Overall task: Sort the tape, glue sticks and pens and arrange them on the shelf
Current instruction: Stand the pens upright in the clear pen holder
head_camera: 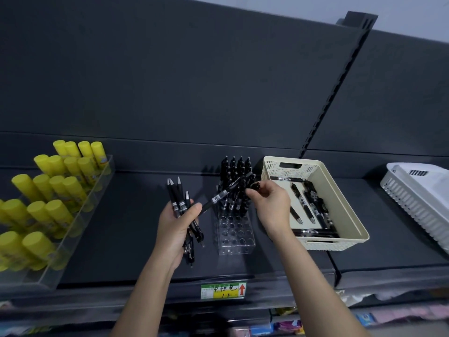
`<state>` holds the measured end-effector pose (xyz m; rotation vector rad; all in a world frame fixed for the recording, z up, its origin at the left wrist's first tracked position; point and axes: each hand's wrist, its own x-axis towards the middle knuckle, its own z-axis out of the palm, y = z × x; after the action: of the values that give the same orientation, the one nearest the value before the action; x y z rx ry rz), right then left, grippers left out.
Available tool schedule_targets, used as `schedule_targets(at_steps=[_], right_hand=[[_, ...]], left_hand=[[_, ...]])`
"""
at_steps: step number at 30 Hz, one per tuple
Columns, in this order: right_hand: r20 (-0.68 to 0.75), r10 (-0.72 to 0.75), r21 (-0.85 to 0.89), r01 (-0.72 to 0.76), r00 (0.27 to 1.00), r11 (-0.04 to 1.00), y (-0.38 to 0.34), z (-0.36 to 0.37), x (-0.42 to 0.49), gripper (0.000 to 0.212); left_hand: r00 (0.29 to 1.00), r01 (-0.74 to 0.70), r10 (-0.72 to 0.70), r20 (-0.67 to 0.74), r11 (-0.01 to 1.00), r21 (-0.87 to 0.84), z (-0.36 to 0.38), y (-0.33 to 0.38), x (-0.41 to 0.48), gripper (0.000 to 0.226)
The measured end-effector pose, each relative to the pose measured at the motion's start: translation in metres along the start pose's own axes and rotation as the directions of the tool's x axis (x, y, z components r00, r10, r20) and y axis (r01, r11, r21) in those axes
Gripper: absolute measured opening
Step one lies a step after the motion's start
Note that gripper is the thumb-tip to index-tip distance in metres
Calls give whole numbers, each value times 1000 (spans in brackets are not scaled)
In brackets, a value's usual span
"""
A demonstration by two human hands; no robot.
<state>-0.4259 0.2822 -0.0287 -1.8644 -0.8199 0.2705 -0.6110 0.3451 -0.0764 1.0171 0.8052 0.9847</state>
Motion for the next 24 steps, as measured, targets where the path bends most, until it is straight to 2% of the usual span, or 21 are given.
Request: schedule_targets(at_steps=[2,4,10,13,15,17,18,20,22,24], right_hand=[[13,-16,-60,17,1000,998,4,3,-2,25],[65,-43,-176,54,997,983,8,3,-3,17],[185,-104,-476,182,977,861,3,1,-2,23],[213,-94,-514,194,973,835,-2,0,0,25],[235,-67,-545,189,970,817,-2,-4,0,15],[177,-46,-538,136,983,832,-1,-8,-3,5],[135,-16,-471,78,991,879,-1,-9,-8,3],[162,136,-117,-118,977,986,-6,-8,-20,8],[334,229,230,-314,914,921,-14,-5,-31,11],[410,224,395,-394,884,830,-19,-2,-35,9]], left_hand=[[1000,-13,13,3,1000,-12,0,1,0,17],[1000,-17,17,0,1000,-14,1,1,0,16],[1000,-6,6,-8,1000,-10,-1,-1,-2,16],[1000,-1,1,2,1000,-5,-2,-1,-2,18],[1000,4,-4,9,1000,4,-2,-1,-3,19],[1000,6,-6,16,1000,11,-3,1,-3,20],[1000,4,-4,18,1000,15,-3,1,-3,20],[1000,2,-2,20,1000,23,-3,2,-2,21],[1000,3,-4,29,999,38,0,2,-2,23],[999,6,-9,43,997,75,5,1,-2,22]])
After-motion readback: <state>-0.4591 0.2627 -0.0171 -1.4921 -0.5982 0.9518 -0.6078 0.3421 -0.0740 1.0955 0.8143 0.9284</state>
